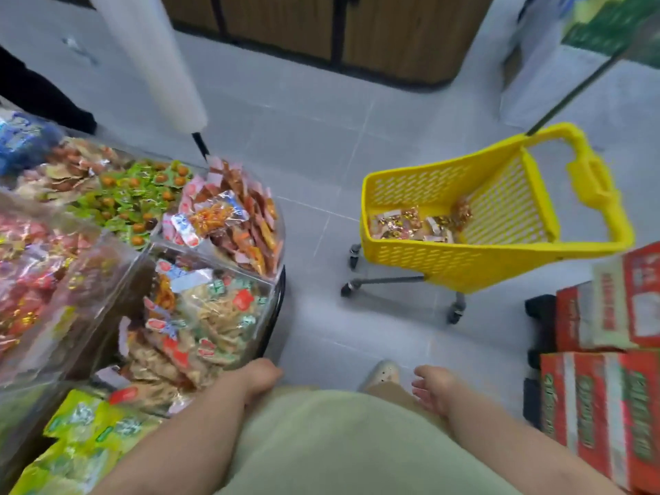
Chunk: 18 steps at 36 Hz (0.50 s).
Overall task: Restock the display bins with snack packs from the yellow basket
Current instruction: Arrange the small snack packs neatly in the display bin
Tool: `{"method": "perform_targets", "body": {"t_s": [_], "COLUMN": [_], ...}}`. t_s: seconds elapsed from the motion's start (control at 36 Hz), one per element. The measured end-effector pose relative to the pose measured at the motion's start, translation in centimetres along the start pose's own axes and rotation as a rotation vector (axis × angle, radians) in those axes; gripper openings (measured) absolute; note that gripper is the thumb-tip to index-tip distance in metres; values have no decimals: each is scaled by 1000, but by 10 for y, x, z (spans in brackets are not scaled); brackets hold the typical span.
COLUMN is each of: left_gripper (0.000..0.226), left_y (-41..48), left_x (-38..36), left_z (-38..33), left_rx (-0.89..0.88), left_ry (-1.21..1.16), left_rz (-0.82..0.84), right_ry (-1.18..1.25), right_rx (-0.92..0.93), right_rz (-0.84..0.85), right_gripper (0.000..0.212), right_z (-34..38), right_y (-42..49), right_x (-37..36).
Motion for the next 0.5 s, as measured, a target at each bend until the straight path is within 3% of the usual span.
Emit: {"method": "perform_targets", "body": {"t_s": [0.14, 0.33, 0.5], "left_gripper": [11, 26, 26], "left_y": [18, 44, 50], "left_x": [-8, -14, -34], "left_z": [-56, -170, -226], "left_rx": [38, -128, -156], "left_ry": [40, 53, -32], "left_rz": [-8, -71, -84], "right_ry": [96, 115, 70], "right_rx": [-21, 100, 27], "right_rz": [-10, -25, -17], "right_gripper": [10, 14, 17], "right_z": [11, 68, 65], "right_y": [12, 29, 49], "right_x": [56, 126, 157]}}
Point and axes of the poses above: each hand's wrist, its own y-axis towards the middle knuckle, its own x-axis out of the back of the hand, z = x × y, the point moved 6 cm from there along y, towards the middle knuckle
